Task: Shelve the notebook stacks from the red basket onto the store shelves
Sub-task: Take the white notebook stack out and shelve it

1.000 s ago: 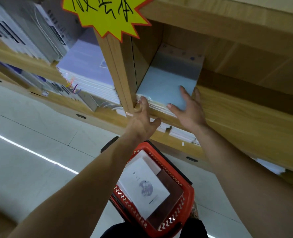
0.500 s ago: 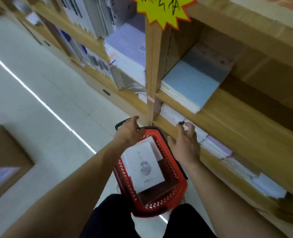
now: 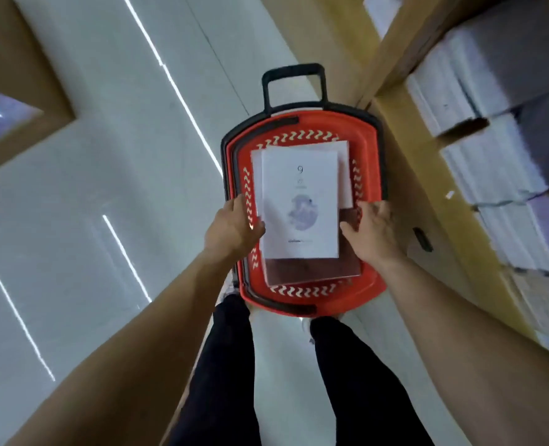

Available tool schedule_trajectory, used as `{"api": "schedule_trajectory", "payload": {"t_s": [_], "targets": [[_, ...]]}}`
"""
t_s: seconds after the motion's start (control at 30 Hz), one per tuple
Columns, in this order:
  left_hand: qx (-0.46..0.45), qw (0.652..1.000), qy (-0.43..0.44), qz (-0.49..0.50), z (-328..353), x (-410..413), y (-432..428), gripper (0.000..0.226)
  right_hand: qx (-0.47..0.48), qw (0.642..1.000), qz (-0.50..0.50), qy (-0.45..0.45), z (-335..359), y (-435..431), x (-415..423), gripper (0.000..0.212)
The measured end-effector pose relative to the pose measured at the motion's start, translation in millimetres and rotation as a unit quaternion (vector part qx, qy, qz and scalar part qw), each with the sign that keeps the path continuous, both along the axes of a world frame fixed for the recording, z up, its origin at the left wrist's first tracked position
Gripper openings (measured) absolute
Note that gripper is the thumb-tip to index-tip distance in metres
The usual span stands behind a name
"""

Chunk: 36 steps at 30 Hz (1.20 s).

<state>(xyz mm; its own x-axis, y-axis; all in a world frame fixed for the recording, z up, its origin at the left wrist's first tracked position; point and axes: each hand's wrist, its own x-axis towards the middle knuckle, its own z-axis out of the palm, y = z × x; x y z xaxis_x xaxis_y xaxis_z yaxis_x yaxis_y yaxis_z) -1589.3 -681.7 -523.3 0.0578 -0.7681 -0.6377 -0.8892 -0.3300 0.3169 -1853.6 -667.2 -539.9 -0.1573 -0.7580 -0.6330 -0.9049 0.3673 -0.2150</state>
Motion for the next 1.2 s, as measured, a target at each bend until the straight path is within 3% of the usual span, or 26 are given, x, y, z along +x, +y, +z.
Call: {"api": "schedule_trajectory", "payload": {"t_s": [0.13, 0.37, 0.9, 1.2], "targets": [[0.001, 1.000, -0.016, -0.002, -59.5, 5.1, 17.2, 0.070, 0.021, 0.999, 0.028, -0.023, -64.7, -5.4, 14.0, 0.065], [-0.059, 0.991, -0.063, -0.102, -103.3, -5.2, 16.2, 0.082, 0.007, 0.998, 0.023, -0.055, -117.5, -0.2, 28.1, 0.093], [-0.074, 0.996, 0.003, -0.059, -121.3, -22.0, 11.0, 0.079, -0.016, 0.979, -0.133, -0.157, -137.7, 11.0, 44.4, 0.108], [-0.035, 0.990, 0.133, 0.040, -116.9, -33.6, 19.3, 0.091, -0.036, 0.973, -0.161, -0.161, -138.9, 10.5, 49.0, 0.104]]}}
